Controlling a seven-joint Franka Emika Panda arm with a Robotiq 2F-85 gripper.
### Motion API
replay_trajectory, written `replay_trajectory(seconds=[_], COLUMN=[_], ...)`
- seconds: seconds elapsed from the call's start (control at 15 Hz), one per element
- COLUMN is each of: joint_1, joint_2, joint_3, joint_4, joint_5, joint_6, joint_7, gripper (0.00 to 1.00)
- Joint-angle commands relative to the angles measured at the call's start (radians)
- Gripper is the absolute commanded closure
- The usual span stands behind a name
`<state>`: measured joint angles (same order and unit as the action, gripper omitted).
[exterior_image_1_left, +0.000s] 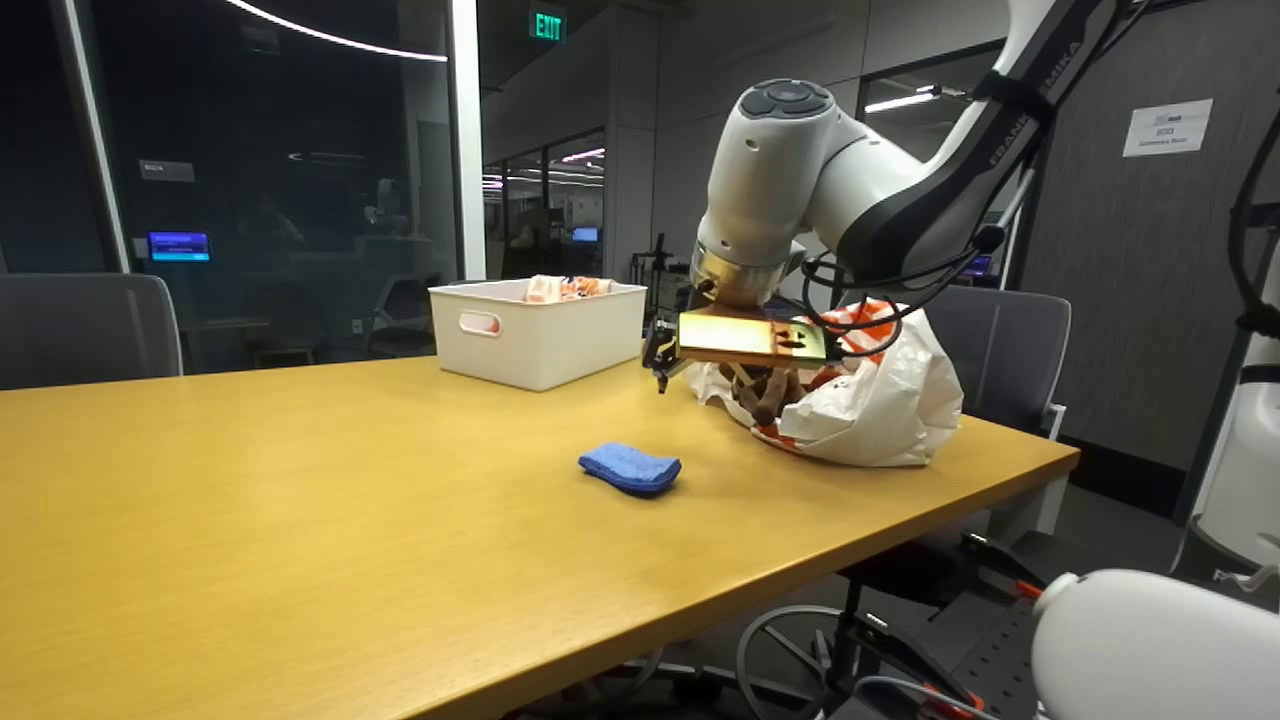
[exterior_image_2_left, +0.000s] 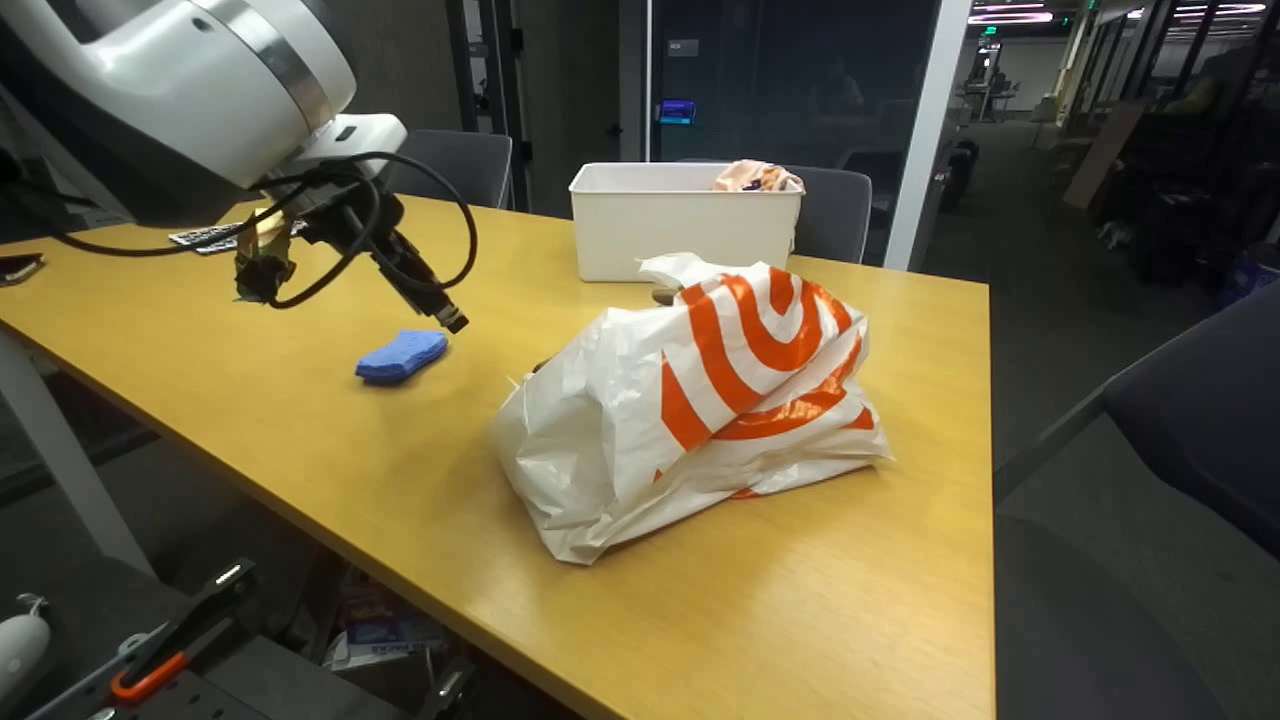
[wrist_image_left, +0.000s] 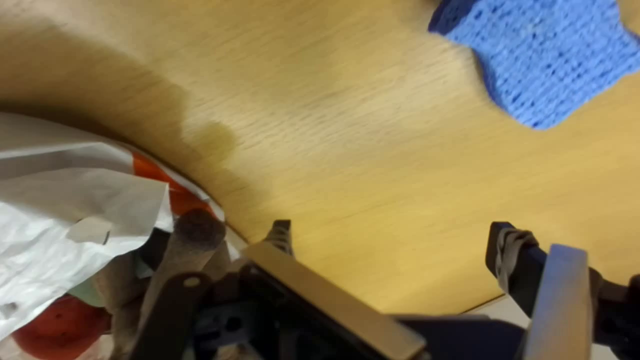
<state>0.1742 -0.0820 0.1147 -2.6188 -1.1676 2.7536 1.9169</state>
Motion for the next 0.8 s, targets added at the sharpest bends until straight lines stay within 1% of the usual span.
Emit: replay_trajectory(seconds=[0.0, 0.2, 0.4, 0.6, 0.67, 0.73], joint_1=[0.024, 0.024, -0.001, -0.020, -0.024, -0.026], joint_2=[0.128, 0.216, 0.298, 0.359, 0.367, 0.369], joint_3=[0.014, 0.020, 0.038, 0.057, 0.062, 0.065], joint_4=[0.088, 0.135, 0.158, 0.176, 0.185, 0.190], joint_5=[0.020, 0.053, 0.141, 0.238, 0.258, 0.266], joint_6=[0.045, 0.113, 0.167, 0.162, 0.158, 0.153], joint_7=[-0.164, -0.321, -0.541, -0.728, -0.766, -0.791], gripper=[0.00, 0.00, 0.00, 0.00, 0.03, 0.26])
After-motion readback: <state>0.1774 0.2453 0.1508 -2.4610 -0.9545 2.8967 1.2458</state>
